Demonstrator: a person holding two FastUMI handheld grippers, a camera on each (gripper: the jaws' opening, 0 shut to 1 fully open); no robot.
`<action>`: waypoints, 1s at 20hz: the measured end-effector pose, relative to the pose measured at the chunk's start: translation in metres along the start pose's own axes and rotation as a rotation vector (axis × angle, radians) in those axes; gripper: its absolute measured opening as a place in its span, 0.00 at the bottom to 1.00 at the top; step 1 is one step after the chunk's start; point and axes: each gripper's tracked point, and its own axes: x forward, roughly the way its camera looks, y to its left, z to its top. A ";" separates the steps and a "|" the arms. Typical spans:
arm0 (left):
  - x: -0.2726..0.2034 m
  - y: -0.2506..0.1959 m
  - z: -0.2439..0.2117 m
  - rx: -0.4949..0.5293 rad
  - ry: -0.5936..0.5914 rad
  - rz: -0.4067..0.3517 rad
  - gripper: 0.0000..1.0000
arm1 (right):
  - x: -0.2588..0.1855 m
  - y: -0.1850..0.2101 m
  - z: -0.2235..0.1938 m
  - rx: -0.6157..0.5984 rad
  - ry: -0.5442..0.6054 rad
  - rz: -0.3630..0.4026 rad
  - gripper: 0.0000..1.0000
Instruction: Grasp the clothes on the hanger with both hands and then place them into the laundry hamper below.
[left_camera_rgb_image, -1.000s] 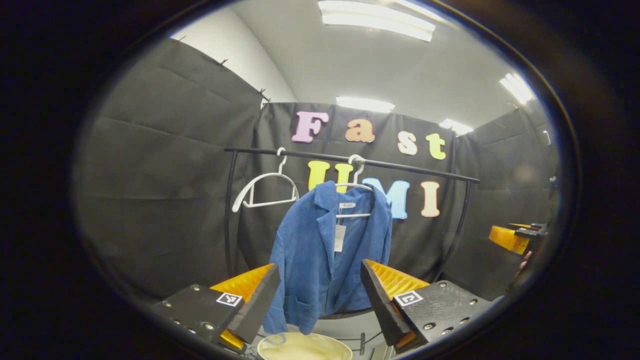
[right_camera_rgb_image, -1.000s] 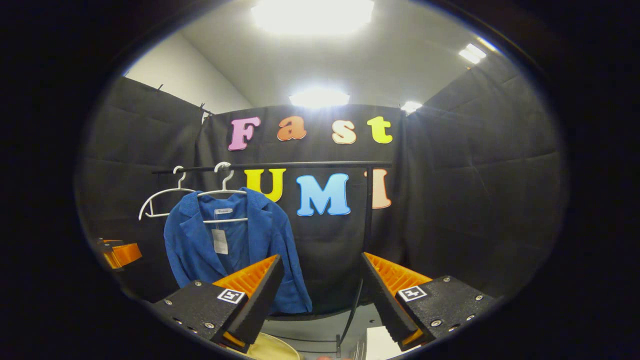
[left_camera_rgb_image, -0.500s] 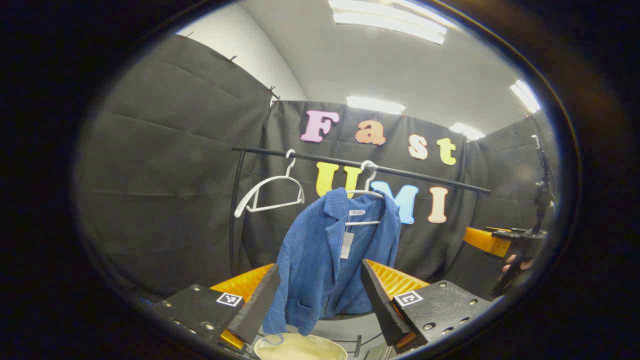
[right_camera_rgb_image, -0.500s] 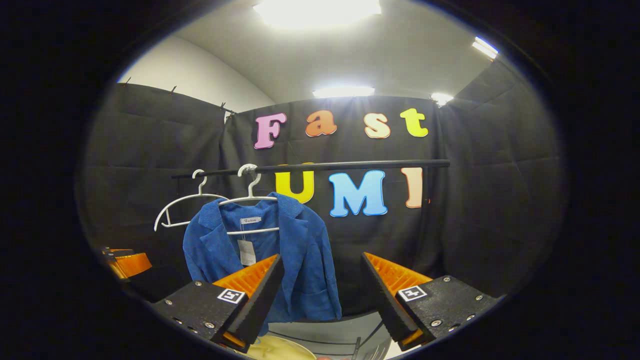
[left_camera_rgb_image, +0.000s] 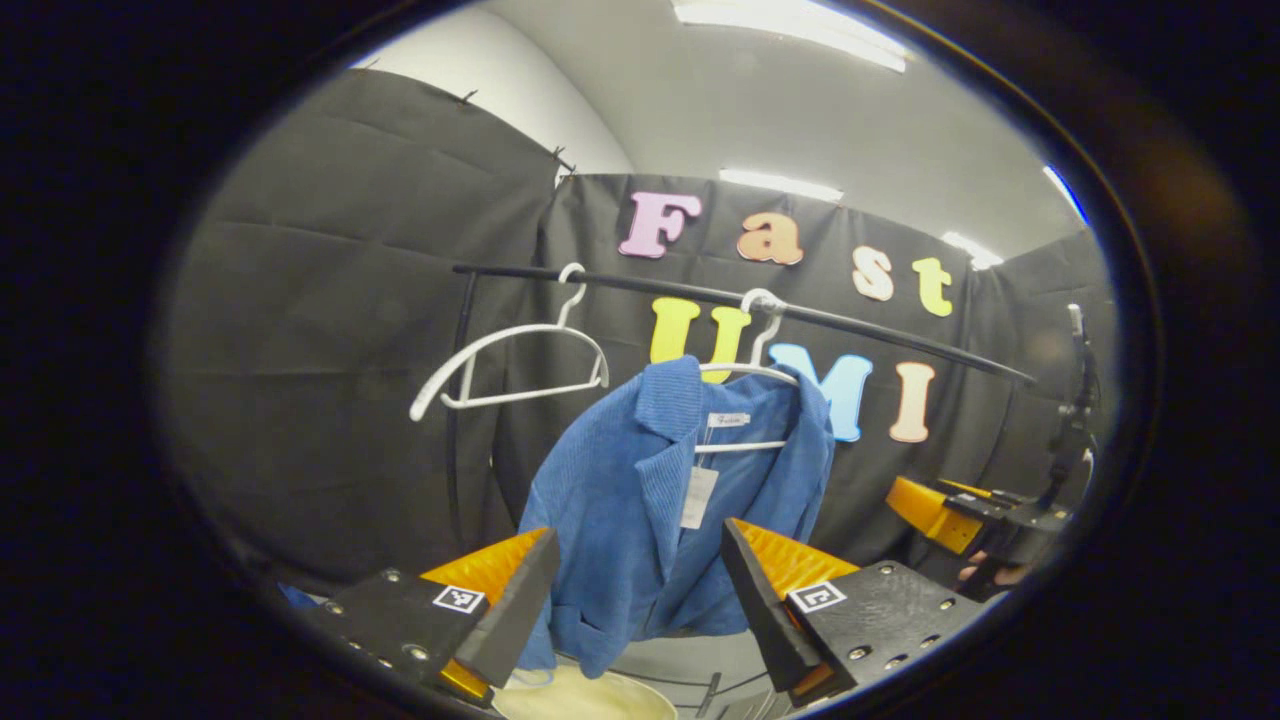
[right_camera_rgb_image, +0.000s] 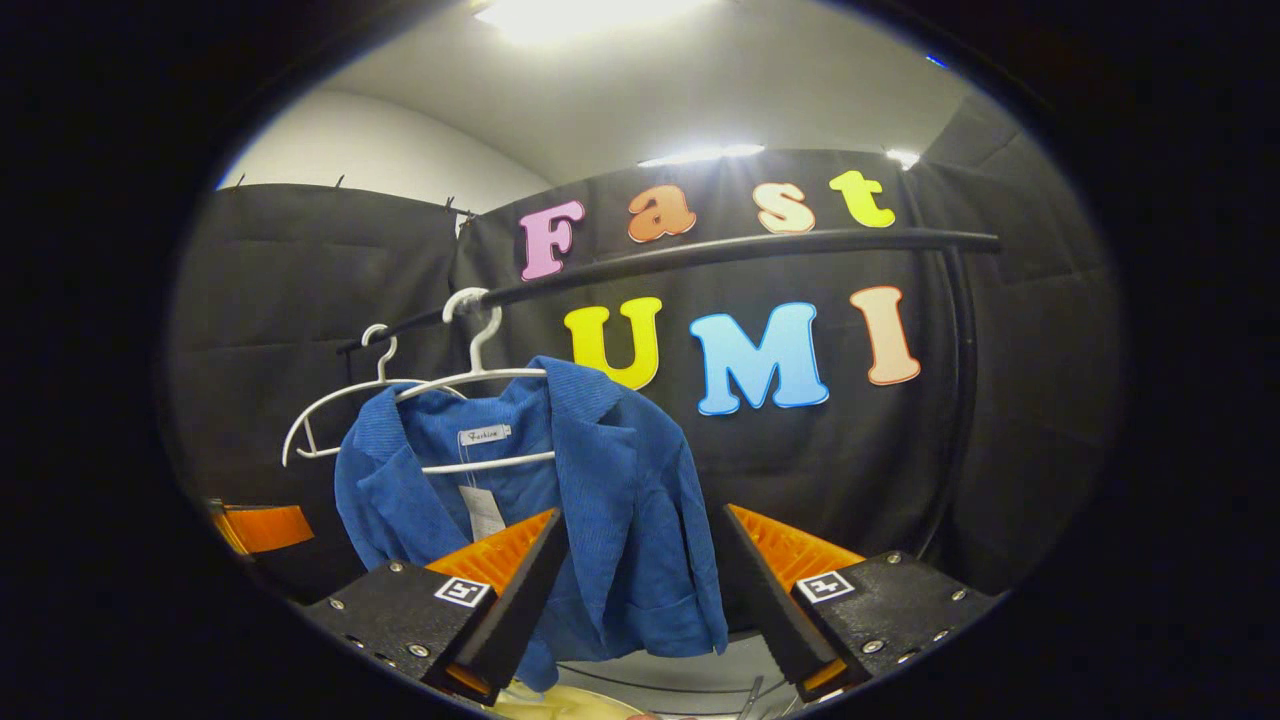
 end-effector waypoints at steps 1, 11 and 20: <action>0.010 -0.003 -0.001 -0.011 0.000 0.007 0.94 | 0.011 0.001 -0.006 0.014 0.014 0.019 0.95; 0.097 -0.017 -0.002 0.029 -0.020 0.130 0.92 | 0.095 0.034 -0.033 0.139 0.102 0.171 0.95; 0.145 -0.013 -0.012 0.047 -0.008 0.214 0.93 | 0.132 0.041 -0.047 0.154 0.136 0.173 0.95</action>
